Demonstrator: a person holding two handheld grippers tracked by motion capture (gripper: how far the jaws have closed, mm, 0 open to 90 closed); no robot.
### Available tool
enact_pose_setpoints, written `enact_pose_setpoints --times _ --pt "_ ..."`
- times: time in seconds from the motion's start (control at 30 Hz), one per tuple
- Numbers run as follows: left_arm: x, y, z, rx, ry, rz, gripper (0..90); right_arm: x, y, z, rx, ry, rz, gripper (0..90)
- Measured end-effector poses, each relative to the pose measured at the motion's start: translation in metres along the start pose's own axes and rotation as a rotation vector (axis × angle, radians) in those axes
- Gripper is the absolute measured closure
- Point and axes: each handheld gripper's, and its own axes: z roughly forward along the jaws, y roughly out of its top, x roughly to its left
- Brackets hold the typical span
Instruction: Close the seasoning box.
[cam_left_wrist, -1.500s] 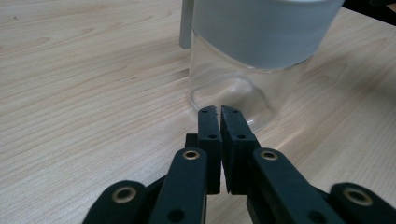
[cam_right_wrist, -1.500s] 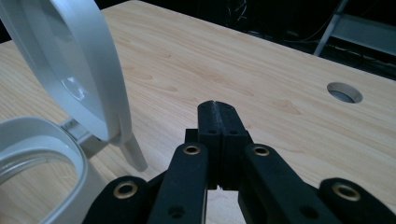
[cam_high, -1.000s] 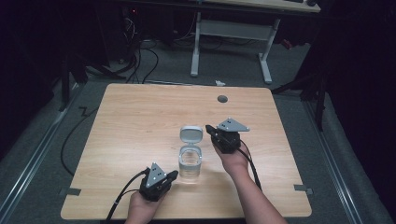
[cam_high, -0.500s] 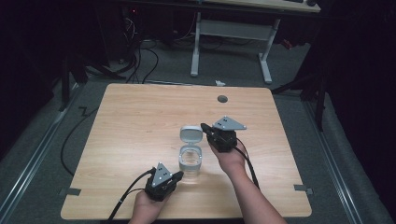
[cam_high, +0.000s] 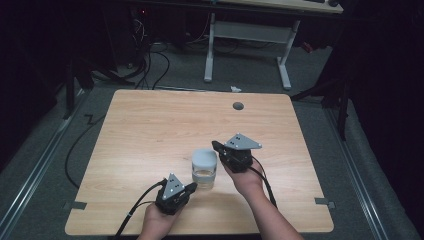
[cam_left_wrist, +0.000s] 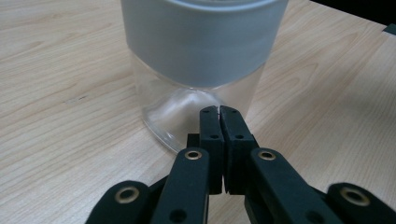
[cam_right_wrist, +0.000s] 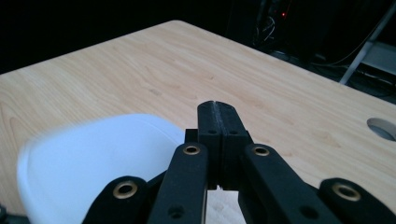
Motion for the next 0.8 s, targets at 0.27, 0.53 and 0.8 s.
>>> enact_pose_setpoints --times 0.27,0.53,0.8 --pt "0.002 0.007 -0.005 -0.016 0.001 0.003 88.4 0.000 -0.004 -0.003 -0.005 -0.002 0.013 89.9" --pt "0.011 0.018 -0.013 -0.049 0.023 -0.002 88.3 -0.007 -0.003 -0.004 -0.007 -0.014 0.021 89.4" --pt "0.031 0.033 -0.021 -0.084 0.080 -0.001 87.4 -0.021 -0.009 -0.011 -0.002 -0.044 0.035 87.2"
